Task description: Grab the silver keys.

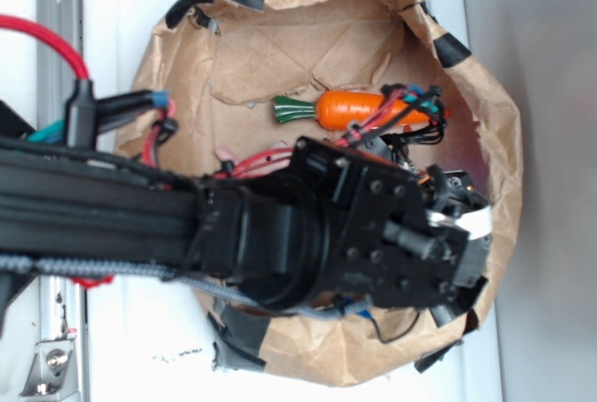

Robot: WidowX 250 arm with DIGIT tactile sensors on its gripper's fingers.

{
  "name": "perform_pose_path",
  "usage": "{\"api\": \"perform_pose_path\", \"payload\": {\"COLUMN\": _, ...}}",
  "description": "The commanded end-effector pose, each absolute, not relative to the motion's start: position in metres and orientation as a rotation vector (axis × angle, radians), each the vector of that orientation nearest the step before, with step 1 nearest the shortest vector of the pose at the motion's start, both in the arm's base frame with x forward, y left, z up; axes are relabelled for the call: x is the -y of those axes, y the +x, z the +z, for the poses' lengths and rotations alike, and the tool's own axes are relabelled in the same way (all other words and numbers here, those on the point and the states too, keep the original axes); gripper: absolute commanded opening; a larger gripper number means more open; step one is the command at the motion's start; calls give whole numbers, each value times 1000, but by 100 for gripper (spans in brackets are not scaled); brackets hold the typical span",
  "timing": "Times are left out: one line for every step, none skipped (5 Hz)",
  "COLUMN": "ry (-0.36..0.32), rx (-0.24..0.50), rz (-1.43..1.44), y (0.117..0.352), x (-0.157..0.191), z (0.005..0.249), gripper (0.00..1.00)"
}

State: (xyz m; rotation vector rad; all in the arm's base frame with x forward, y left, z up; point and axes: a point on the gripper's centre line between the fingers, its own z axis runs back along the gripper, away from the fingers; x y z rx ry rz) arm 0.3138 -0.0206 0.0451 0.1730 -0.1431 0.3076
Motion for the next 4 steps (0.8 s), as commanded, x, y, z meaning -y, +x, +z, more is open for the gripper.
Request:
{"api": "perform_pose_path", "payload": {"ry": -142, "rx": 89, "rz": 77, "y": 260, "x": 13, "z": 167, "gripper": 0}}
{"api": "perform_pose_path", "payload": {"ry": -249, "rx": 144, "rz": -51, "y": 244, "x": 7, "z": 179, "gripper": 0}}
{"api": "perform_pose_path", "payload": {"ry": -142, "rx": 121, "rz": 0, "y": 248, "x": 14, "z": 169, "gripper": 0}}
{"api": "perform_pose_path", "payload": {"ry": -34, "rx": 70, "rz": 44, "y": 258, "x": 23, "z": 156, "gripper": 0}}
